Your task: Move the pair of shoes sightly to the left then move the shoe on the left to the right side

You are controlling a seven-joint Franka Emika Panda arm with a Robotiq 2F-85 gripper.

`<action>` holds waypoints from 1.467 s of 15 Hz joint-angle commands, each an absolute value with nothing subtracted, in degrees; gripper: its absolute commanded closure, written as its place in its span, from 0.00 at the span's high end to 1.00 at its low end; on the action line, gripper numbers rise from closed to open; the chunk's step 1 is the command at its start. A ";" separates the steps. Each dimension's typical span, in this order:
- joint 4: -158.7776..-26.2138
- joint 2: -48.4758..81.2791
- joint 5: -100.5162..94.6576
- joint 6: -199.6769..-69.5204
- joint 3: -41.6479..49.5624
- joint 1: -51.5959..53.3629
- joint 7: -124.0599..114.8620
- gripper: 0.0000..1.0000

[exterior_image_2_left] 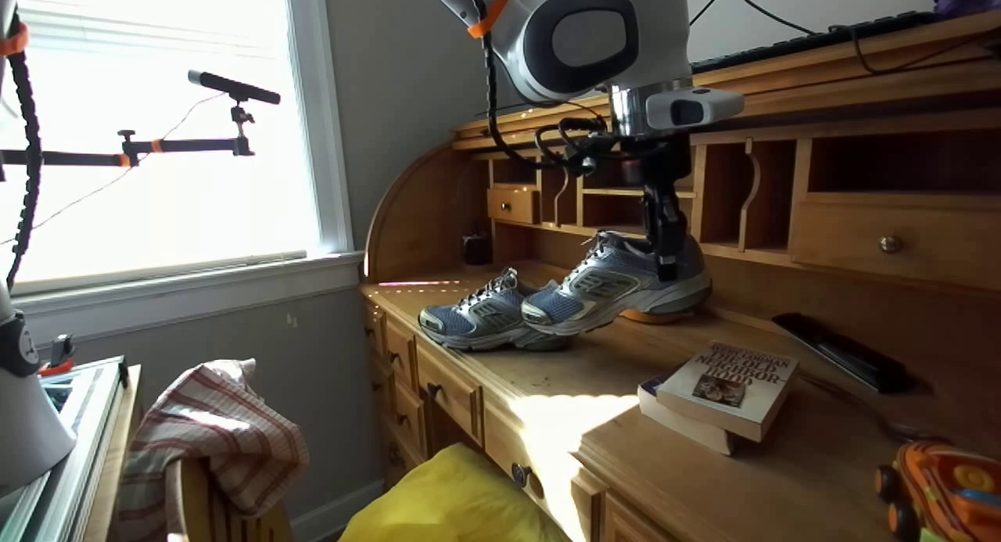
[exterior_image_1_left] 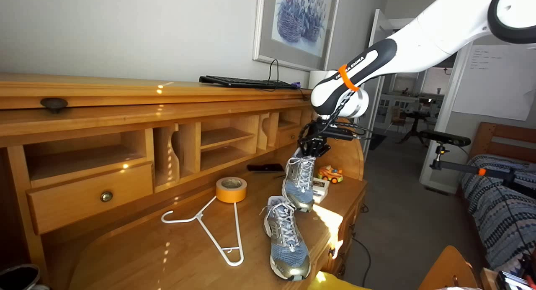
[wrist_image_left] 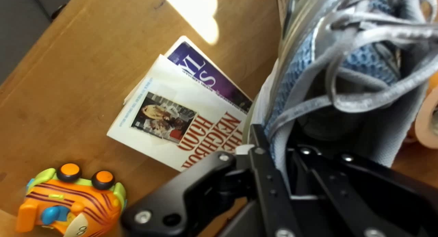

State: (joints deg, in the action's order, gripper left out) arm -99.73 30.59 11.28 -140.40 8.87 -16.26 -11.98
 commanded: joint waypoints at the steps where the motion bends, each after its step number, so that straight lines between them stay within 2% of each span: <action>1: -100.56 29.41 11.43 -134.48 6.82 -17.27 -2.47 0.03; 8: -97.17 32.49 5.17 -125.81 6.54 -15.59 9.98 0.03; 22: -89.00 41.36 -1.39 -127.18 7.01 -12.65 7.24 0.03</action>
